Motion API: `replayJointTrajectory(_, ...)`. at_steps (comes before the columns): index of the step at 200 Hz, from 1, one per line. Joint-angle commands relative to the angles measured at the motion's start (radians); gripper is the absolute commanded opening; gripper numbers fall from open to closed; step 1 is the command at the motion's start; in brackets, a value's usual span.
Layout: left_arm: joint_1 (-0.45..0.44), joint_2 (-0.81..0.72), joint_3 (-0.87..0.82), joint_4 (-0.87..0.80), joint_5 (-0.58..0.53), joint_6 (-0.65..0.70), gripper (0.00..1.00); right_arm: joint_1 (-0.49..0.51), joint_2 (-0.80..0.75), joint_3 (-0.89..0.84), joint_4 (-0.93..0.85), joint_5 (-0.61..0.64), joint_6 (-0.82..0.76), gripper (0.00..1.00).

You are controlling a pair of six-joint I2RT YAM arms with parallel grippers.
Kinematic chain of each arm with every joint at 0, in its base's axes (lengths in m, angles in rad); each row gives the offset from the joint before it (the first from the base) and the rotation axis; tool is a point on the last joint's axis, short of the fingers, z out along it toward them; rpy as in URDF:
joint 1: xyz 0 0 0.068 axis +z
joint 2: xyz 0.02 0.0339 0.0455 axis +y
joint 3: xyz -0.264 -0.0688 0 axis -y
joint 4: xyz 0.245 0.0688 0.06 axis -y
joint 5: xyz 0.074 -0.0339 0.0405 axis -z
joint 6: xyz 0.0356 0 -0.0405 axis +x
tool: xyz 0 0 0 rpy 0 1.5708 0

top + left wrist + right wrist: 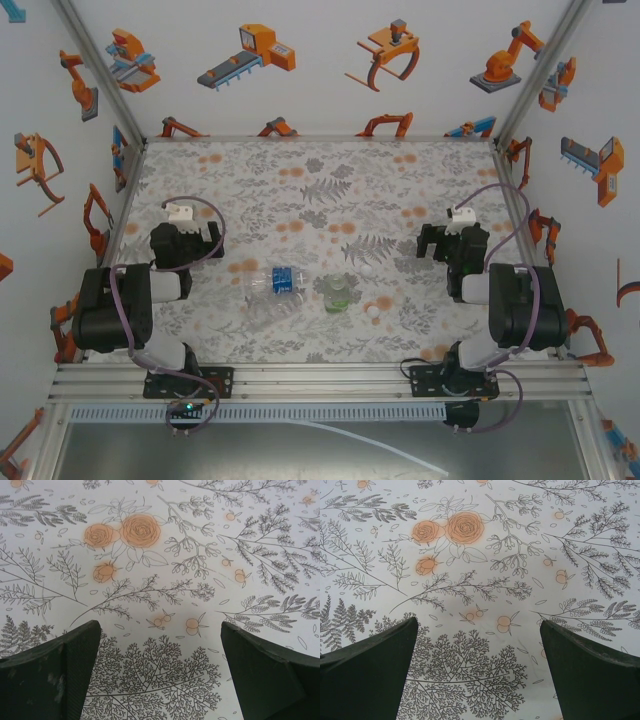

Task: Screw on the bottle caps

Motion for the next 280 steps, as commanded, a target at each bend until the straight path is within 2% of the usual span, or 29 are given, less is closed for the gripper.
replayJointTrajectory(1,-0.015,-0.068,0.059,-0.102,-0.04,-0.014,0.97,0.0,-0.069,-0.001,0.006,0.0,-0.004,0.96)
replayJointTrajectory(28,-0.022,-0.157,0.138,-0.317,-0.108,-0.032,0.97,0.001,-0.2,0.002,-0.108,-0.026,-0.019,0.94)
replayJointTrajectory(53,-0.029,-0.223,0.221,-0.49,-0.127,-0.066,0.97,0.011,-0.327,0.027,-0.257,-0.065,-0.01,0.93)
replayJointTrajectory(90,-0.032,-0.3,0.342,-0.727,-0.085,-0.168,0.97,0.059,-0.431,0.079,-0.414,-0.22,0.006,0.87)
replayJointTrajectory(115,-0.032,-0.319,0.433,-0.874,0.041,-0.254,0.97,0.129,-0.463,0.127,-0.505,-0.293,0.007,0.87)
replayJointTrajectory(143,-0.034,-0.307,0.559,-1.098,0.172,-0.271,0.97,0.219,-0.486,0.203,-0.627,-0.371,-0.031,0.87)
replayJointTrajectory(180,-0.042,-0.356,0.575,-1.115,0.276,-0.216,0.97,0.325,-0.481,0.274,-0.689,-0.518,-0.058,0.86)
replayJointTrajectory(226,-0.079,-0.41,0.52,-1.104,0.235,-0.069,0.97,0.444,-0.483,0.361,-0.758,-0.576,-0.124,0.84)
replayJointTrajectory(280,-0.081,-0.443,0.454,-1.051,0.181,-0.049,0.97,0.55,-0.446,0.441,-0.801,-0.652,-0.189,0.85)
